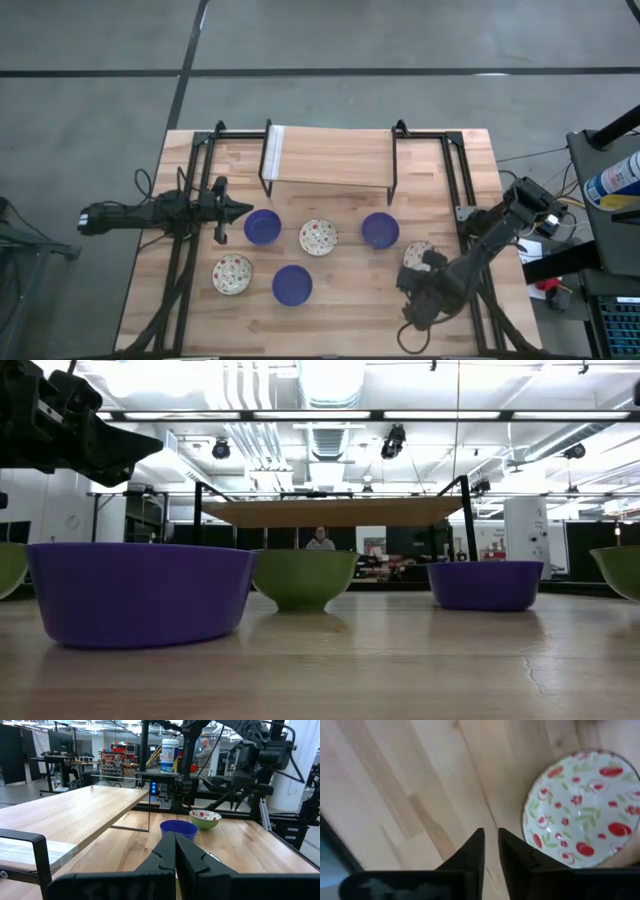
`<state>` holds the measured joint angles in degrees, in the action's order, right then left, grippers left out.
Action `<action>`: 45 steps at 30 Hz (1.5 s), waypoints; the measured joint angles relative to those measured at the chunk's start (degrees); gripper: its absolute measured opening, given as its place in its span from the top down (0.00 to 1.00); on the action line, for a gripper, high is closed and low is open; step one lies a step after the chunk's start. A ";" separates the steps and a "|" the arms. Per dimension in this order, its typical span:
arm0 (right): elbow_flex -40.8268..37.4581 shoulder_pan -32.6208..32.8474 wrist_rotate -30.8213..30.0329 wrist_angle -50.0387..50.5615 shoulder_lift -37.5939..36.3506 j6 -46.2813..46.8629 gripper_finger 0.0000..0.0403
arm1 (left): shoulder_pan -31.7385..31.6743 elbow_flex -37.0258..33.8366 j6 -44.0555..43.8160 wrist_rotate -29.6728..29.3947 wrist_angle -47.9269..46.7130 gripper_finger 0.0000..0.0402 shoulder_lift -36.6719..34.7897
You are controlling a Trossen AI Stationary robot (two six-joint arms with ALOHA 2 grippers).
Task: Pick & Place Mini bowls
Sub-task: Put the right white patterned bowl on the shelf
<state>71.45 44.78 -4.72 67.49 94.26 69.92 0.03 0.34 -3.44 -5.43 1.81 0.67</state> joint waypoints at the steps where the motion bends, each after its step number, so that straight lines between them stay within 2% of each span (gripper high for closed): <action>1: -0.48 0.21 0.10 -0.02 0.00 0.54 0.83 | 0.00 0.00 0.00 0.00 0.02 1.00 0.00; 7: -2.28 1.14 -1.64 -0.34 0.00 -1.06 0.68 | 0.00 0.00 0.00 -0.02 0.08 1.00 0.02; 13: -5.07 1.73 -4.51 -0.47 0.00 -4.36 0.64 | -0.01 0.00 0.00 -0.02 0.08 1.00 0.02; 32: -13.93 1.87 -4.42 -5.43 0.02 -3.88 0.74 | -0.02 0.00 0.00 -0.02 0.12 1.00 0.02; 45: -12.40 1.85 -4.71 -4.69 0.00 -4.35 0.96 | 0.00 0.00 0.00 -0.01 0.15 1.00 0.02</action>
<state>59.05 46.63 -9.43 62.80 94.26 65.57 0.03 0.34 -3.44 -5.44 1.96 0.69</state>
